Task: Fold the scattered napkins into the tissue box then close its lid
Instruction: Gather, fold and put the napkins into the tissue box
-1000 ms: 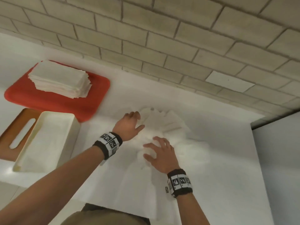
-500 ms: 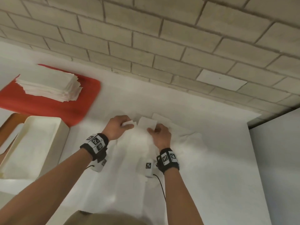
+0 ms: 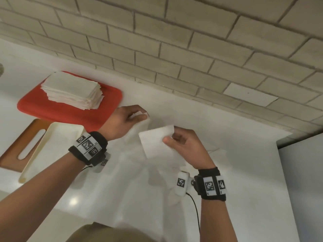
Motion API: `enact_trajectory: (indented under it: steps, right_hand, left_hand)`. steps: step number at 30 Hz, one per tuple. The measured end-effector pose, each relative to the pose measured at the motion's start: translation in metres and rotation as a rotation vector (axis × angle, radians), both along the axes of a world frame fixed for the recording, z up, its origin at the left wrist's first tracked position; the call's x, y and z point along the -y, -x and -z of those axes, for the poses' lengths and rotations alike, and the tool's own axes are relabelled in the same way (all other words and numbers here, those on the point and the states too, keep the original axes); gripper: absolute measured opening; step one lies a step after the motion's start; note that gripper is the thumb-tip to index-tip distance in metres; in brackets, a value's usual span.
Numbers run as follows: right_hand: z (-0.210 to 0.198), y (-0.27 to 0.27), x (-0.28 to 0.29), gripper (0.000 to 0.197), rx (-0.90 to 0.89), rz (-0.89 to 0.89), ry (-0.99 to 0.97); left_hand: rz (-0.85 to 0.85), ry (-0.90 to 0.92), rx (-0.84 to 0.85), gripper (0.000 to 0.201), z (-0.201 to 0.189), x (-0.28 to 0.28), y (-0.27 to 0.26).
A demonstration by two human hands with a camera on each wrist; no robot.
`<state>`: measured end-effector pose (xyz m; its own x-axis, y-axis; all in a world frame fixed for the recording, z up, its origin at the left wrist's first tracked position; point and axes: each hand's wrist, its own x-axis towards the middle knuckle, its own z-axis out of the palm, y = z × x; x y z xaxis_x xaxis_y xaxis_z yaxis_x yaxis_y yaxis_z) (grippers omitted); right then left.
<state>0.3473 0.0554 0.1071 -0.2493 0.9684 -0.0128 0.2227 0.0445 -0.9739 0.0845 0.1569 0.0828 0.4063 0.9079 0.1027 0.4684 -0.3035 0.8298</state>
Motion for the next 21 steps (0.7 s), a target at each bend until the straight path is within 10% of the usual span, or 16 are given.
enact_trajectory:
  steps: [21]
  right_hand:
    - [-0.003,0.168,-0.027,0.029,0.198,0.294,-0.278]
  left_hand:
    - [-0.096,-0.153,0.148,0.015,-0.058,0.049,0.113]
